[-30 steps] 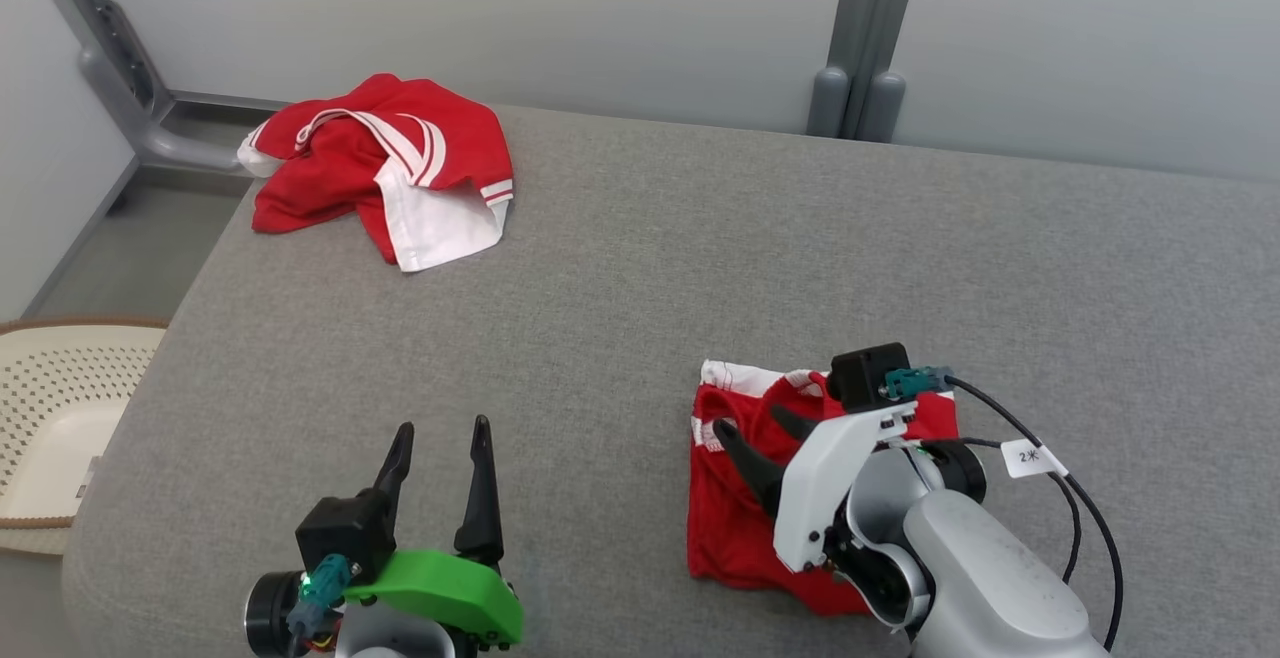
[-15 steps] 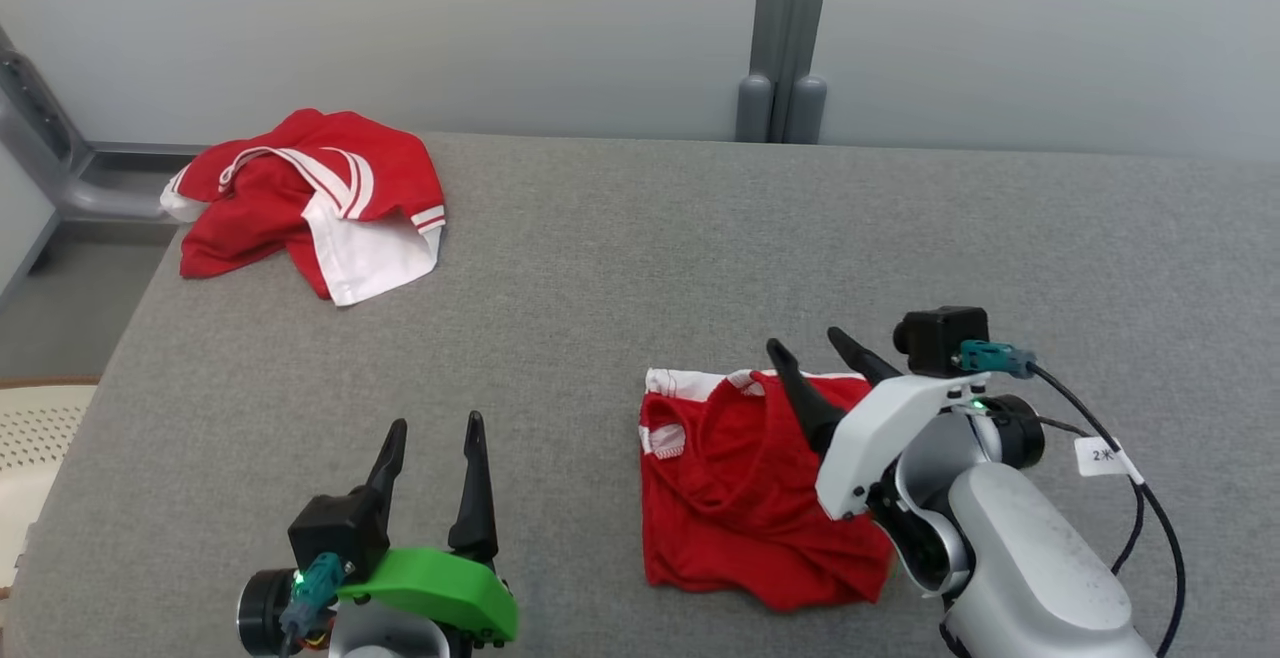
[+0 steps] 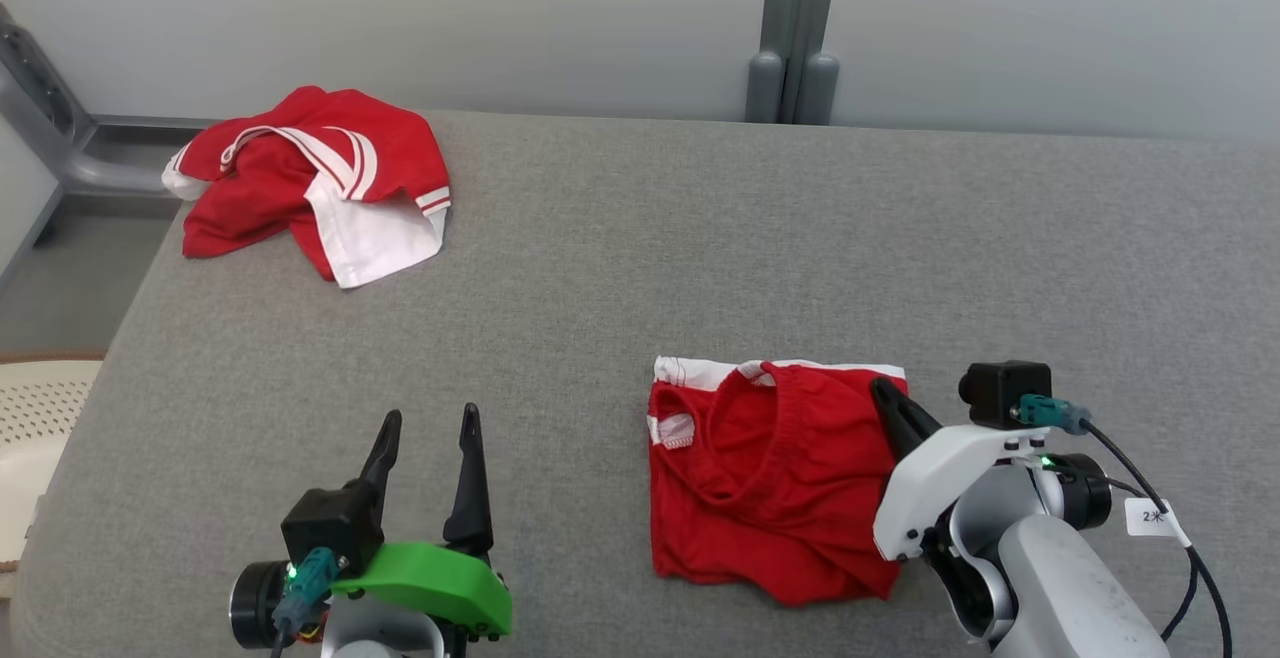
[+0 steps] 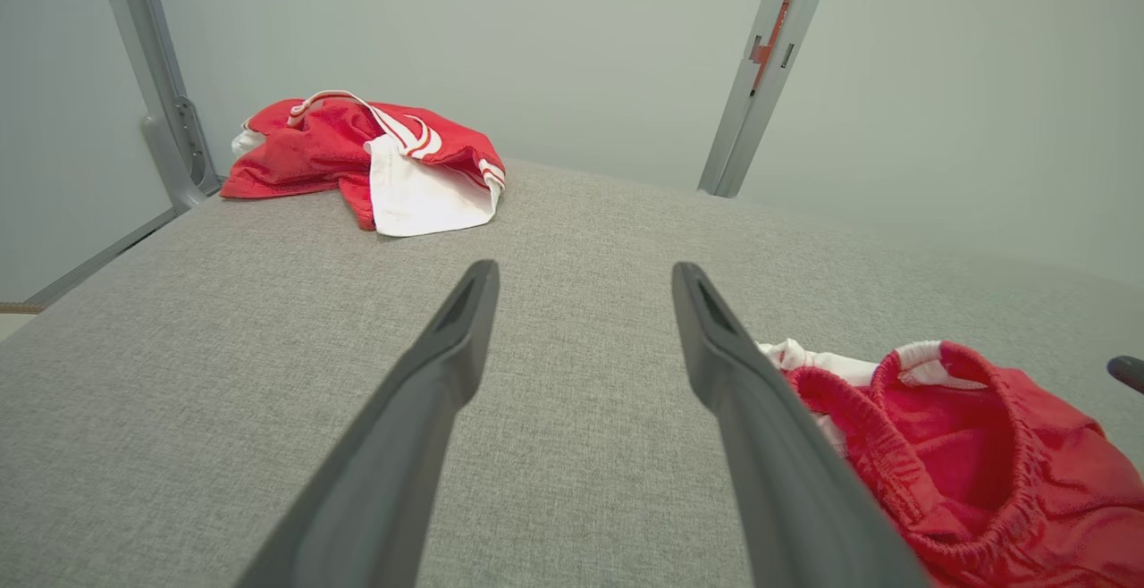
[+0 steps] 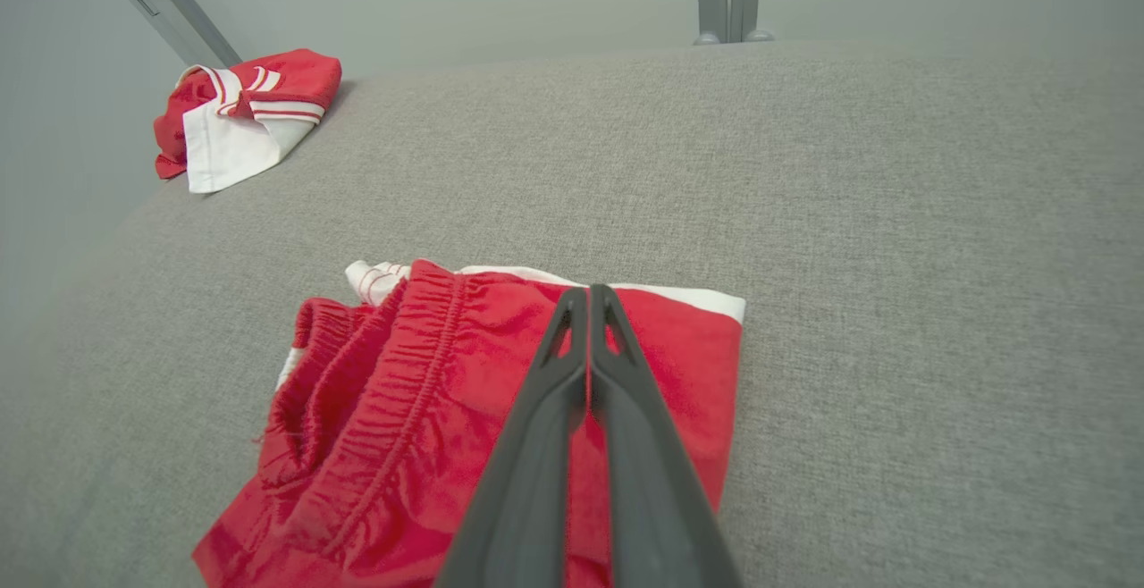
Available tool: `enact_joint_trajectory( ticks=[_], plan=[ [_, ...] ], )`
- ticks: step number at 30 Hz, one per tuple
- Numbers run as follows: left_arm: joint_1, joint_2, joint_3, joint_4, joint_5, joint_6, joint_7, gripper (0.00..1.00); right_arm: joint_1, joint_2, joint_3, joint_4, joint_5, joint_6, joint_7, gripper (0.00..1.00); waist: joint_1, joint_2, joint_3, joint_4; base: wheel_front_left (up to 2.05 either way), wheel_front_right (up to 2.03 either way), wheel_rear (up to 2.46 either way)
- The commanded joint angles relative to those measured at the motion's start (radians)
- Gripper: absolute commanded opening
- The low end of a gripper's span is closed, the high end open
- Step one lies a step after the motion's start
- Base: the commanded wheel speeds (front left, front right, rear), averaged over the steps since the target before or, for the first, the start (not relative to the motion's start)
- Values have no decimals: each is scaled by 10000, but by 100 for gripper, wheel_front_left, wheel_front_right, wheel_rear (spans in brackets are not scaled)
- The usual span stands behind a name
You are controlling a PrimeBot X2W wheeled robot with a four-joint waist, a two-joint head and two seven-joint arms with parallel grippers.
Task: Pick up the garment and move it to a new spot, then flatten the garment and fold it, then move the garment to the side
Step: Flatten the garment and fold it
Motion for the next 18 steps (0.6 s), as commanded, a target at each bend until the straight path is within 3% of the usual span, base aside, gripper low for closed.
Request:
enact_joint_trajectory(
  ticks=[1,18],
  plan=[
    [-217,88,43,-36,-86,26,-9,100,112,-20,38,88,-24,0,20,0,0,0,188,200,0,0,0],
    [-593,44,-73,-14,-53,-39,-86,100,-969,-26,2188,2070,1094,0,-273,0,0,0,735,1359,0,0,0]
  ],
)
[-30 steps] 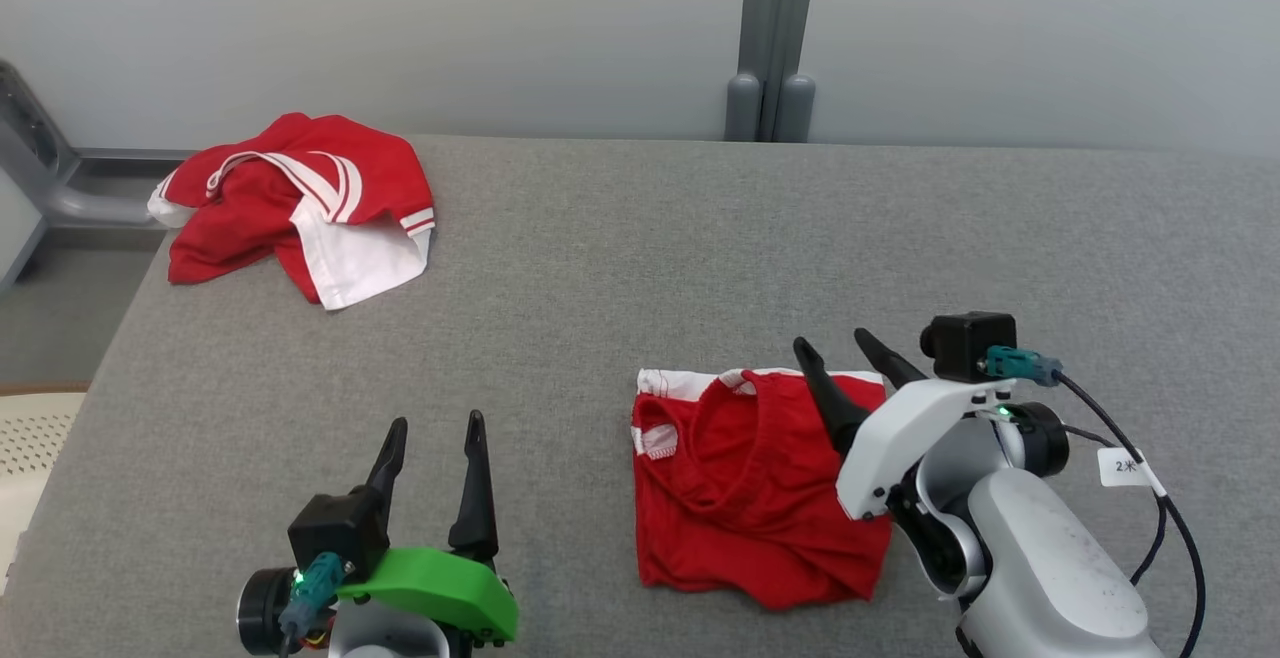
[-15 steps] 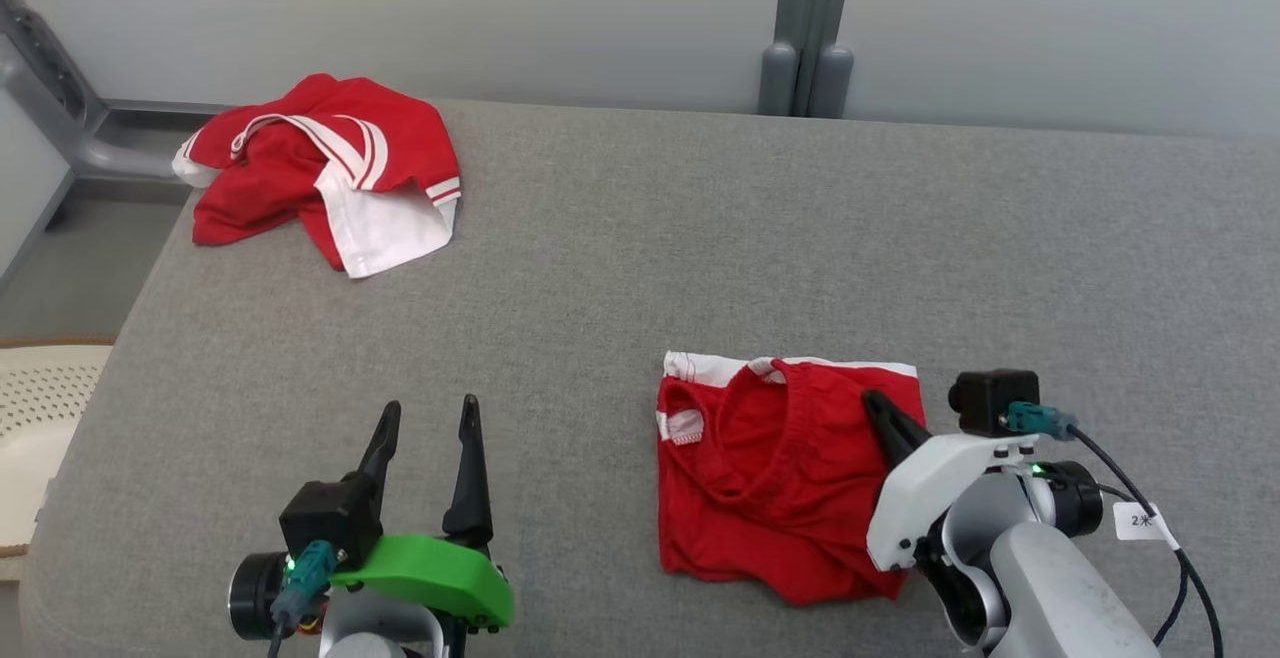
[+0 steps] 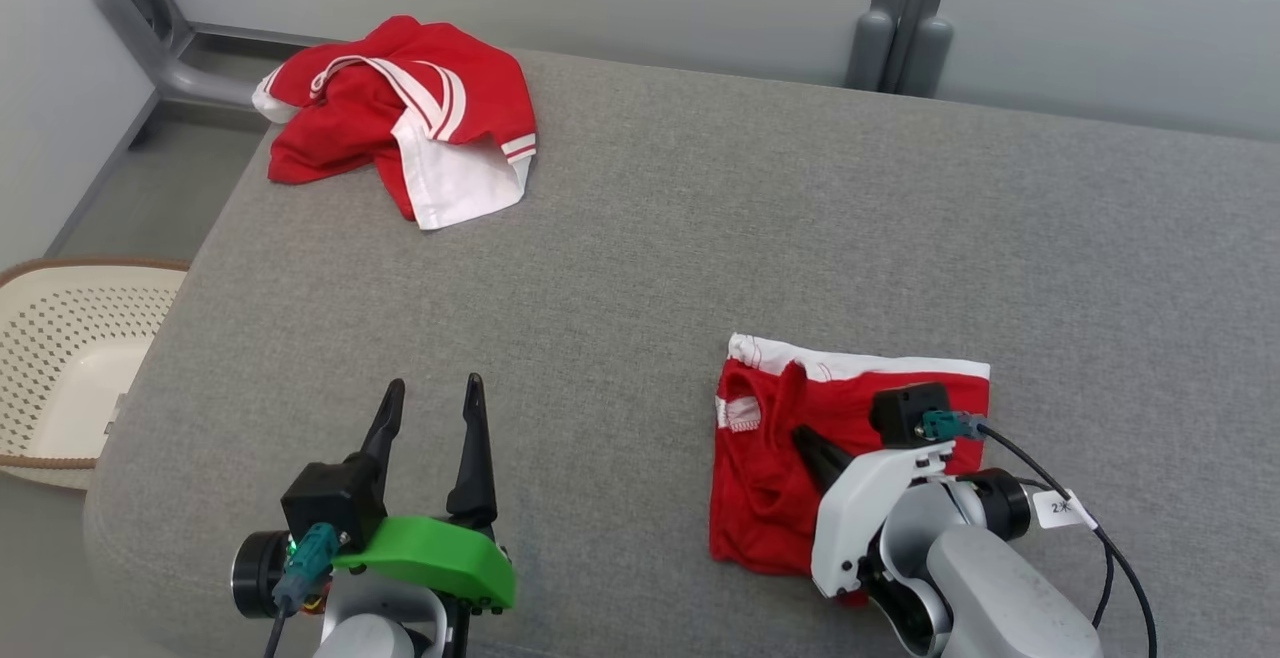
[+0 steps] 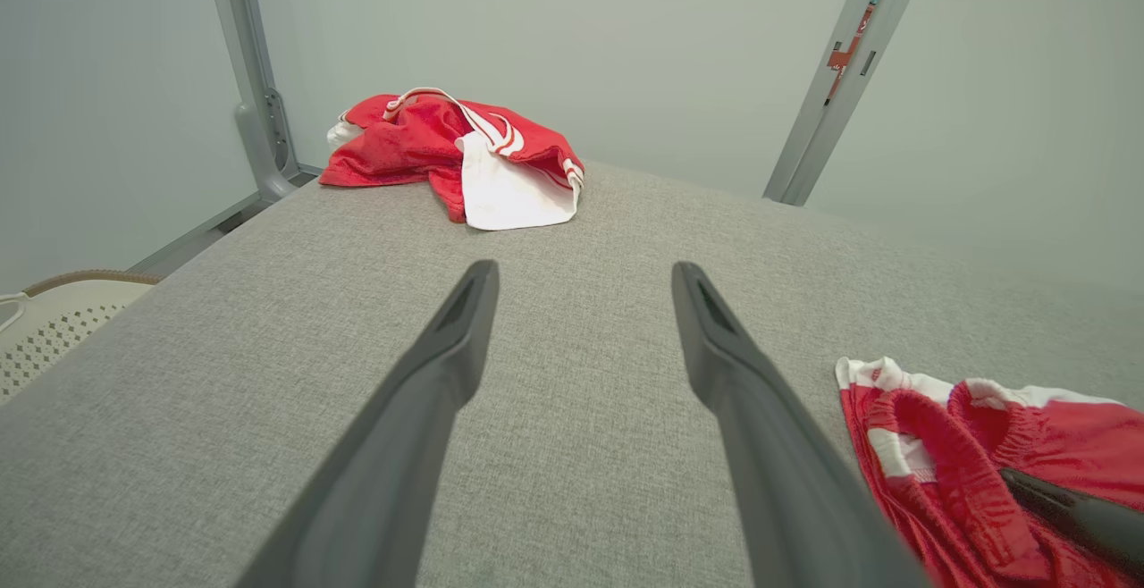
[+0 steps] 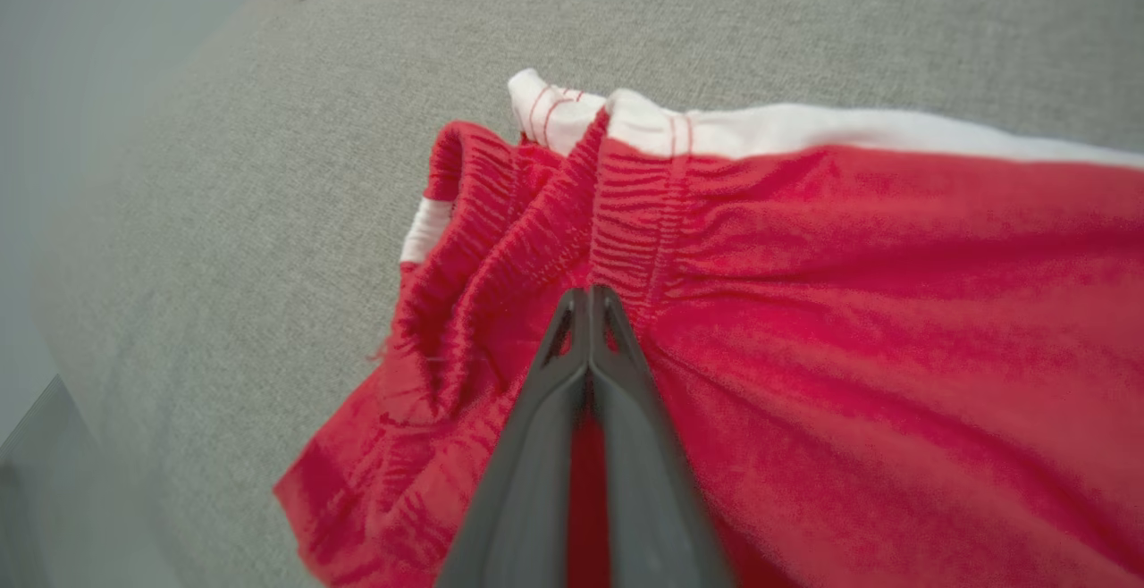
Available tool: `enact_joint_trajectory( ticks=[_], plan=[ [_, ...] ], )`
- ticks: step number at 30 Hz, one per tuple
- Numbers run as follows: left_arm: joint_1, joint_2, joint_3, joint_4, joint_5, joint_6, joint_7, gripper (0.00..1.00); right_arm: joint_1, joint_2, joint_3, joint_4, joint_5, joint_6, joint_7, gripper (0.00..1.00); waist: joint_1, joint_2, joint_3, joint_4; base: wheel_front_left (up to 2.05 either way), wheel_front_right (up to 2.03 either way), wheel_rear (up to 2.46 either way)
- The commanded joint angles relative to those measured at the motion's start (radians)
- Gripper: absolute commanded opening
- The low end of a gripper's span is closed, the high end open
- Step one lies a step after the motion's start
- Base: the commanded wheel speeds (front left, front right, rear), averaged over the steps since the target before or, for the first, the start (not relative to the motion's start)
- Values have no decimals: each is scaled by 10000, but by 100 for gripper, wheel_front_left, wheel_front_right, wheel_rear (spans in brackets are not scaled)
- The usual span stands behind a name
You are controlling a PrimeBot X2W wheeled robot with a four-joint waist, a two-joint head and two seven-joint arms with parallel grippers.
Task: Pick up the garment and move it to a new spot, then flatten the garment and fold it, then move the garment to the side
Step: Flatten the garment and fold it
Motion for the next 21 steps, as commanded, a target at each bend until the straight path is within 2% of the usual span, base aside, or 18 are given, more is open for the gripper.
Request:
enact_joint_trajectory(
  ticks=[1,10,16,17,19,21],
  plan=[
    [-151,52,-13,35,-61,-14,-42,100,-136,-33,163,209,94,0,-82,0,0,0,77,154,0,0,0],
    [-47,104,-38,98,-126,32,-57,100,-320,-28,1263,1168,646,0,-414,0,0,0,2,168,0,0,0],
    [39,143,-95,108,-140,35,-16,100,-403,-34,1754,1244,988,0,-965,0,0,0,-195,-109,0,0,0],
    [67,164,-103,114,-118,38,-28,100,-398,-31,1767,1162,1120,0,-1105,18,0,0,-276,-195,0,0,0],
    [106,173,-141,120,-105,27,-23,100,-371,-25,1807,982,1240,0,-1382,100,0,0,-415,-337,0,0,0],
    [123,176,-176,119,-77,35,-29,100,-358,-33,1804,850,1305,0,-1624,100,0,0,-575,-502,0,0,0]
  ],
)
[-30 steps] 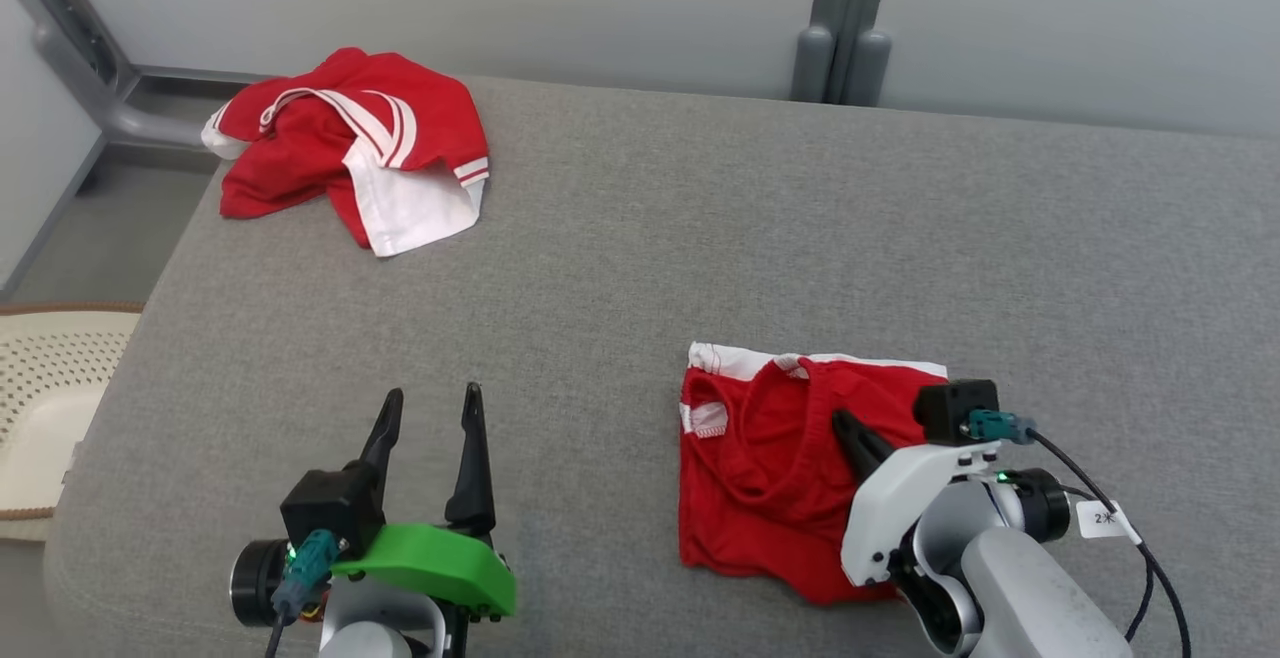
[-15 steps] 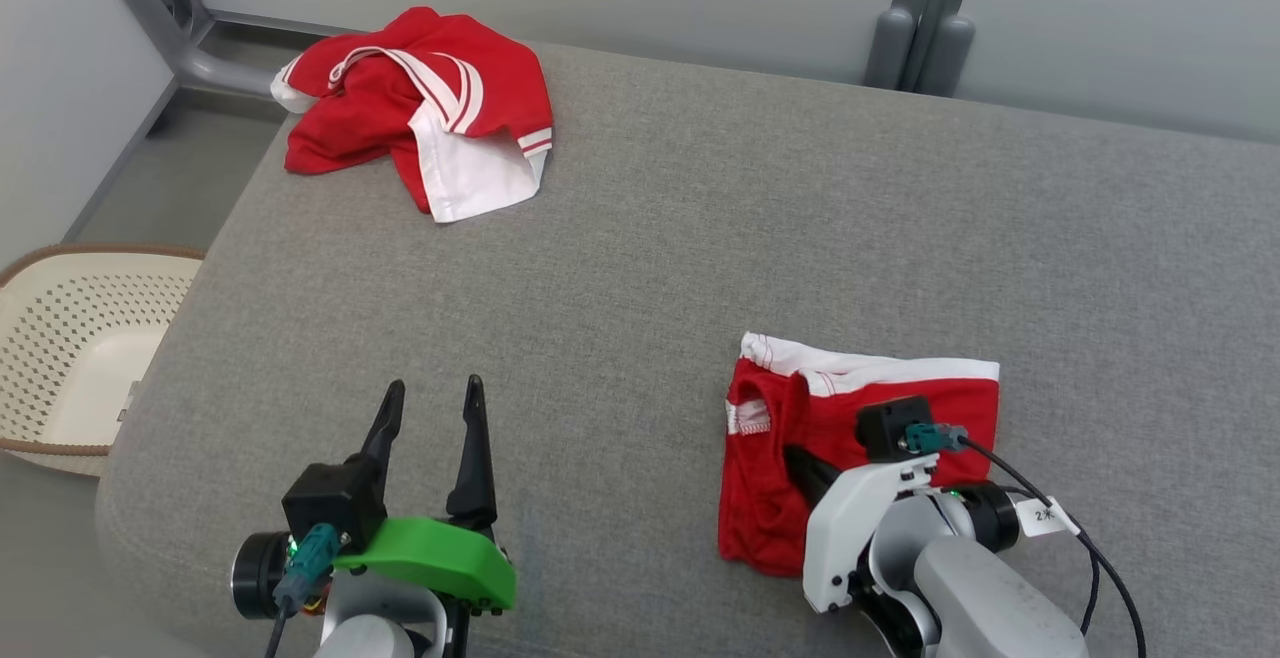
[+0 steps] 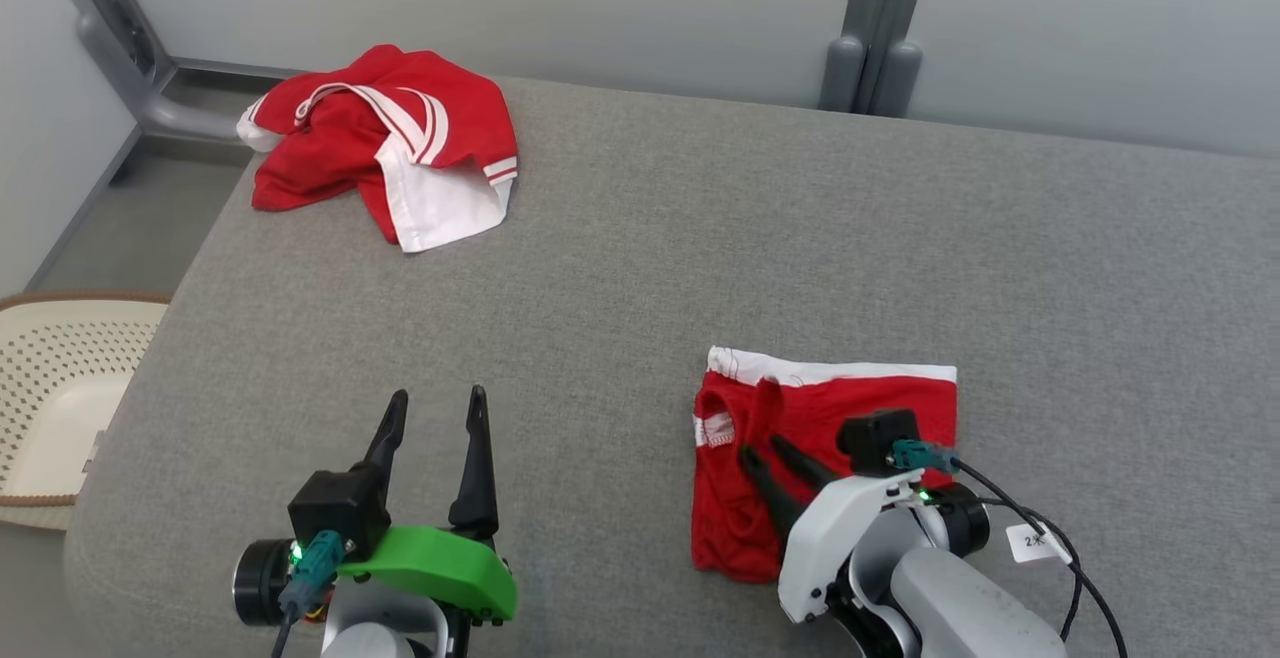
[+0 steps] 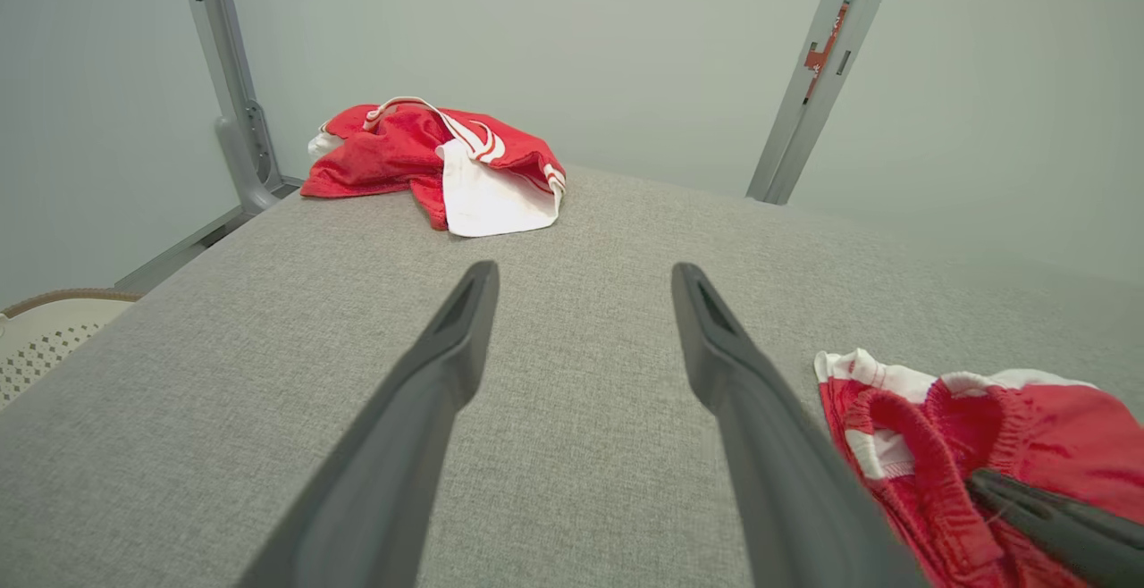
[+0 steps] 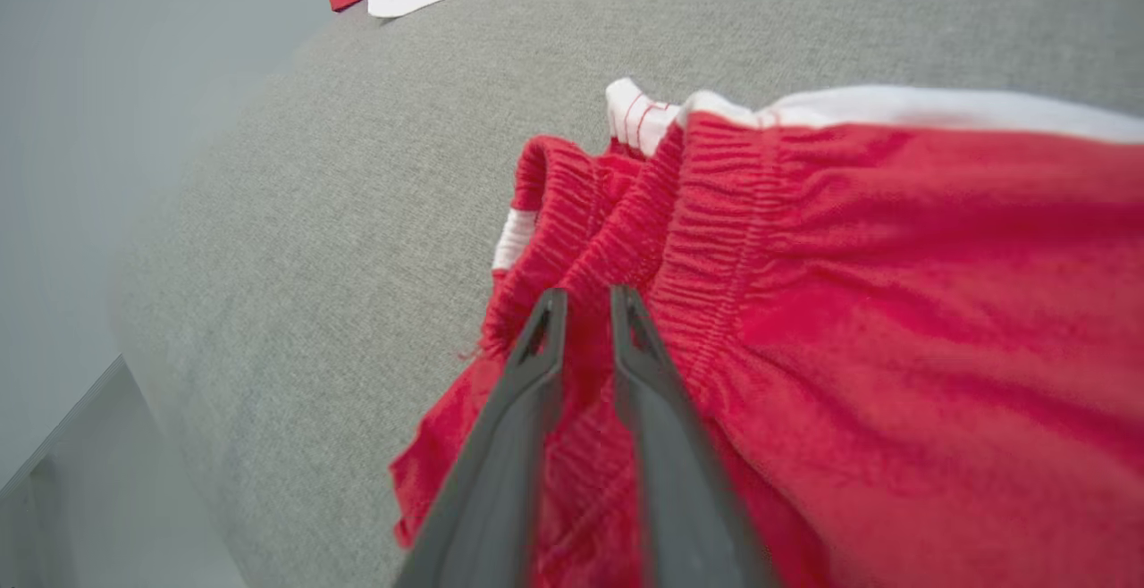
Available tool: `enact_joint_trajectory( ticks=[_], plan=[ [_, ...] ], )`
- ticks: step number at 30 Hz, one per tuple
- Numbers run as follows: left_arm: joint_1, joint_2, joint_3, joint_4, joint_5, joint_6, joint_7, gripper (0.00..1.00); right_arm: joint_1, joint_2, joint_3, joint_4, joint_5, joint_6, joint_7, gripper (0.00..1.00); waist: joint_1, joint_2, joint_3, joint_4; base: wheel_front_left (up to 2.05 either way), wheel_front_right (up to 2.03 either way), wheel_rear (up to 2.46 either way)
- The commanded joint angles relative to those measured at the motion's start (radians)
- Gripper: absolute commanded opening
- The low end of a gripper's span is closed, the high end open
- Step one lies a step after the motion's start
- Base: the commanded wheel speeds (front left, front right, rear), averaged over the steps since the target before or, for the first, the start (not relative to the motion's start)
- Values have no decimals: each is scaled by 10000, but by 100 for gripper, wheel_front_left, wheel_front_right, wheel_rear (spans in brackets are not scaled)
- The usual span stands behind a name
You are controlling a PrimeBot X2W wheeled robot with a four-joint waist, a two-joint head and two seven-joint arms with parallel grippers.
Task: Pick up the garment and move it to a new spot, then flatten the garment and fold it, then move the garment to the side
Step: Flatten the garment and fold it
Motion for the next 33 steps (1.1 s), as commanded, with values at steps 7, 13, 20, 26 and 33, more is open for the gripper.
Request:
enact_joint_trajectory(
  ticks=[7,13,20,26,33],
  plan=[
    [18,-103,-131,-2,-108,-50,-37,100,159,-35,-763,-602,-280,0,-869,100,0,0,-719,-939,0,0,0],
    [-7,-296,-147,278,-109,-137,-192,100,747,-30,-2559,-1118,-1627,0,-1305,100,0,0,-1082,-1381,0,0,0],
    [352,-333,-147,656,34,-199,-350,100,1989,-29,-4209,-2396,-2725,0,-1280,100,0,0,-1310,-1692,0,0,0],
    [750,-229,39,621,97,-127,-412,100,3099,-30,-4745,-3645,-2888,0,-1003,100,0,0,-1383,-1763,0,0,0],
    [1019,-158,166,646,157,-137,-423,100,3818,-32,-5040,-4599,-2847,0,-781,100,0,0,-1362,-1778,0,0,0]
  ],
)
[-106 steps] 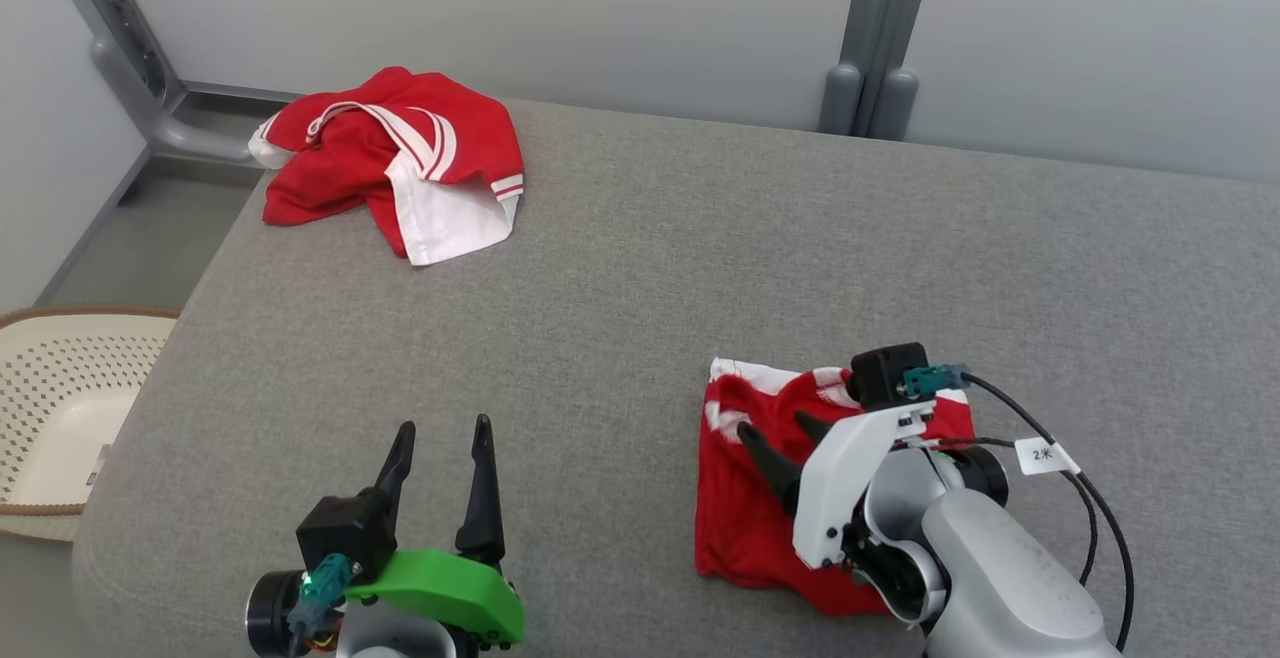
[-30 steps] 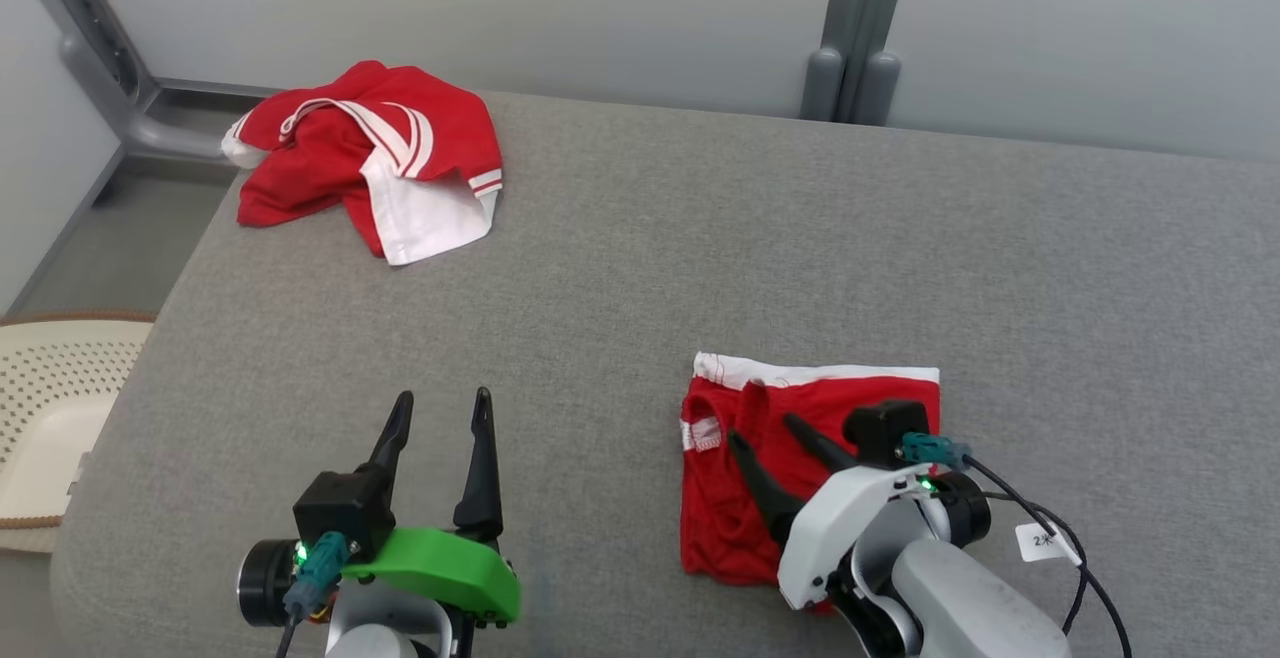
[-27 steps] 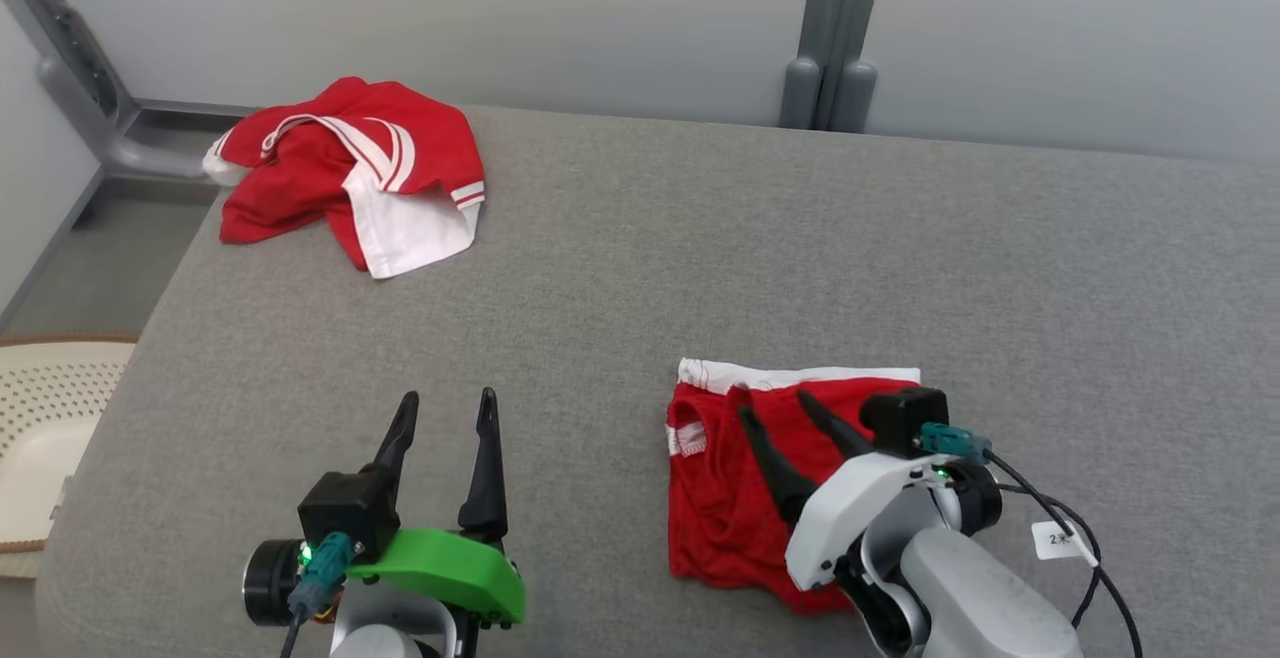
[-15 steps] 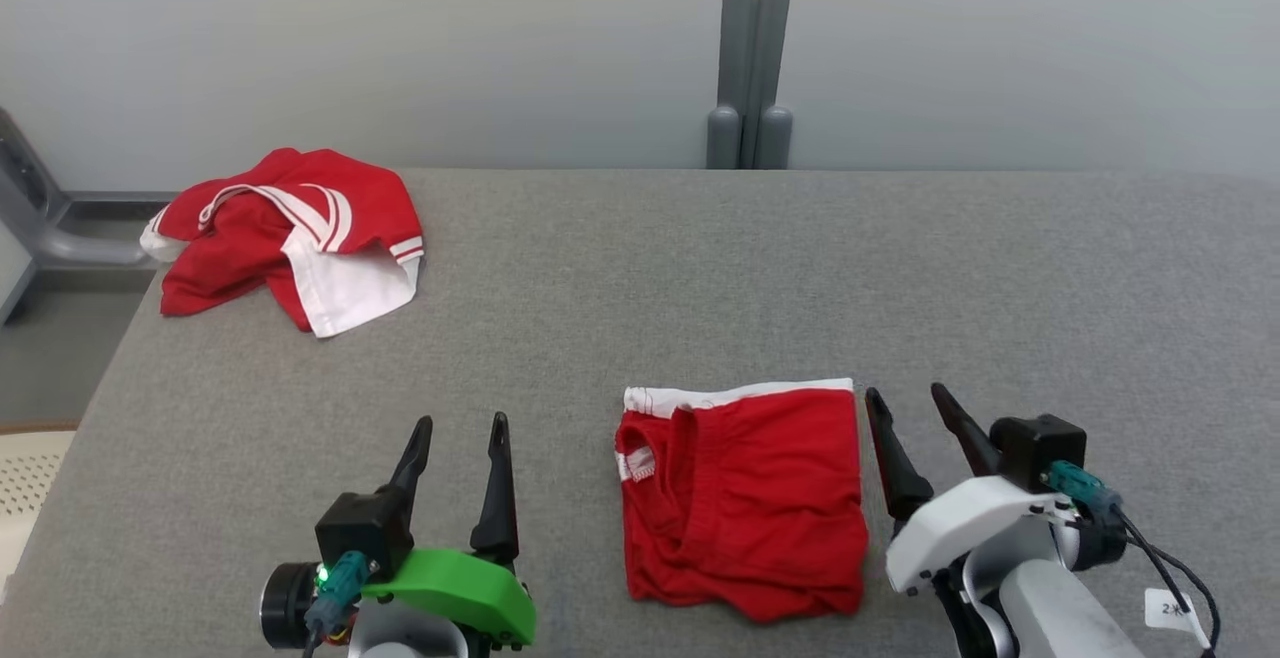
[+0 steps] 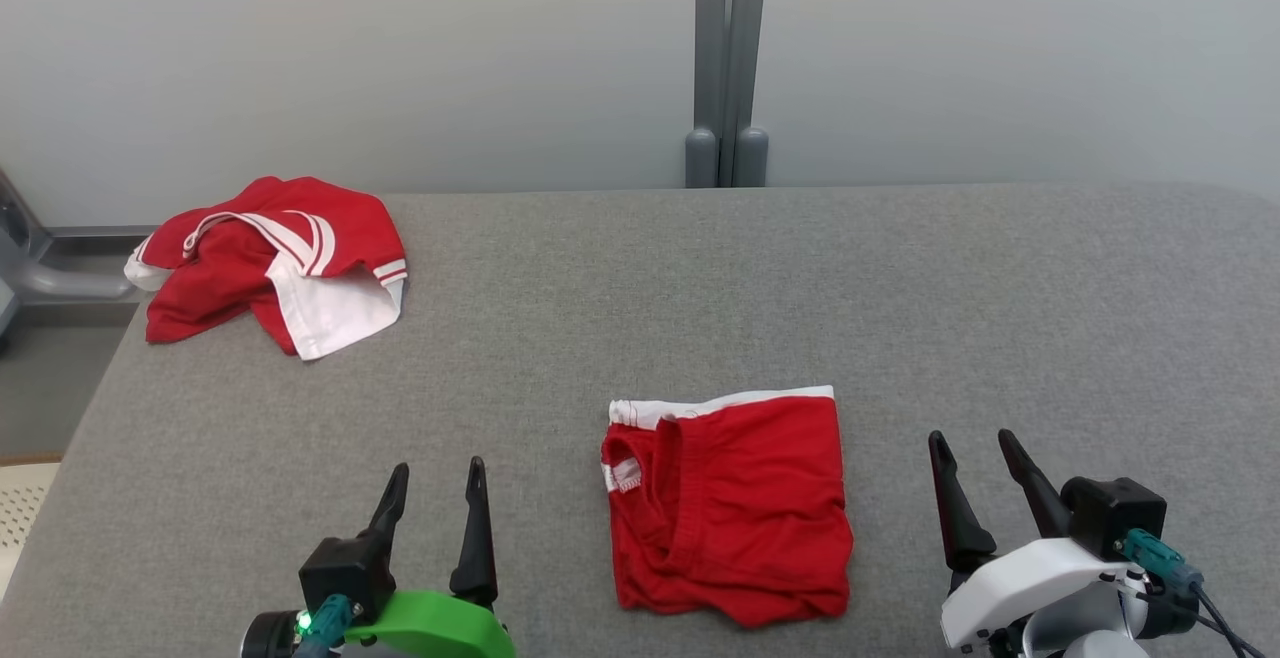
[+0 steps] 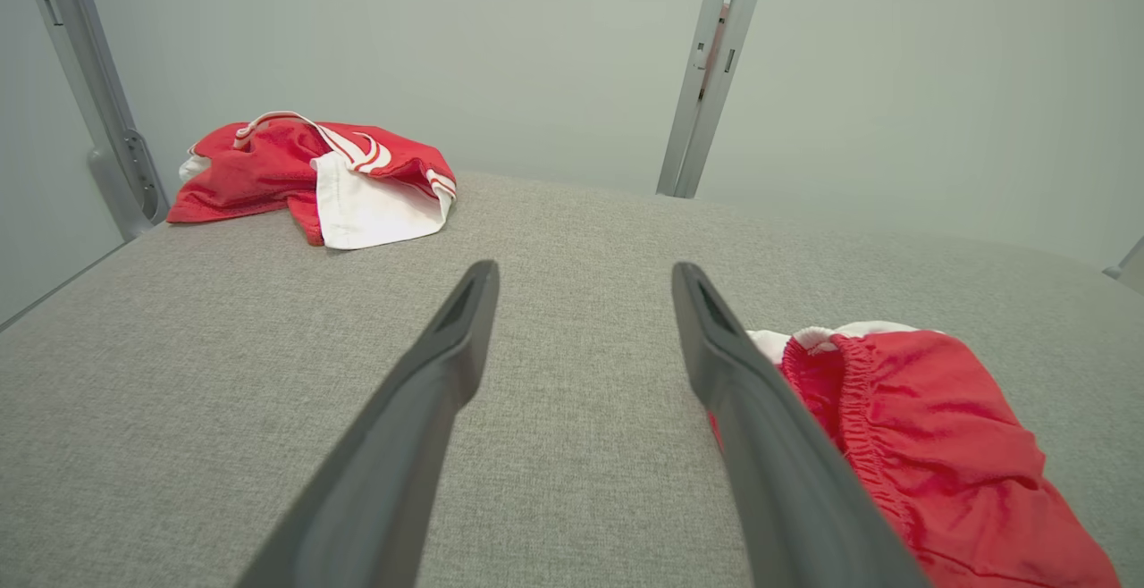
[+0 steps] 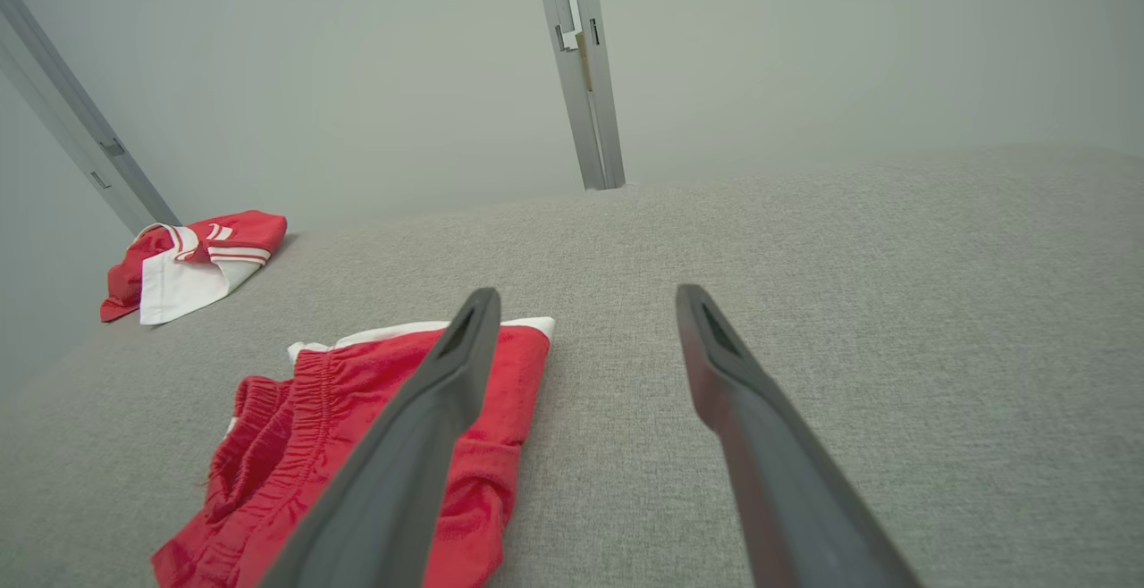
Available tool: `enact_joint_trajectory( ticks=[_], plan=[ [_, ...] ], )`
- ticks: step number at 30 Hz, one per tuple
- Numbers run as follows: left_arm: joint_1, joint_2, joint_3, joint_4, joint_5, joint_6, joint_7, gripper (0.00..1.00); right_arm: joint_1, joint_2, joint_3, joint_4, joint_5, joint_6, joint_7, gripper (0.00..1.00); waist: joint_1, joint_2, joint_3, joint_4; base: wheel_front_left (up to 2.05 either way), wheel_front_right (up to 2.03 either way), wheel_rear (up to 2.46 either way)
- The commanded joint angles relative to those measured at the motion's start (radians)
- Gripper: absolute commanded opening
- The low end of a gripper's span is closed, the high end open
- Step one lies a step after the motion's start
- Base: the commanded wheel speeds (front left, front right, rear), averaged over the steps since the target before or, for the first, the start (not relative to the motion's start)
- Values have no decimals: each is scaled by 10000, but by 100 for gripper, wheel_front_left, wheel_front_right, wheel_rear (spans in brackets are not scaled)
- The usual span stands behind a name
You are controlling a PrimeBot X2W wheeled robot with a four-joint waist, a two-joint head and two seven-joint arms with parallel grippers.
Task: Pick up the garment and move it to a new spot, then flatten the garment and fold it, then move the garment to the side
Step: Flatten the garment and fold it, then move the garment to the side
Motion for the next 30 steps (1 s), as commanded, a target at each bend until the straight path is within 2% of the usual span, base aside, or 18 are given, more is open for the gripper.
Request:
enact_joint_trajectory(
  ticks=[1,20,30],
  plan=[
    [147,72,35,17,47,1,-40,100,173,-24,-70,-105,-53,0,107,100,0,0,16,-5,0,0,0],
    [-154,69,9,56,191,-11,-32,100,304,-24,-267,-613,-416,0,837,100,0,0,193,218,0,0,0],
    [-427,207,4,-279,280,112,70,100,-801,-23,-701,-563,-621,0,3145,100,0,0,548,1135,0,0,0]
  ],
)
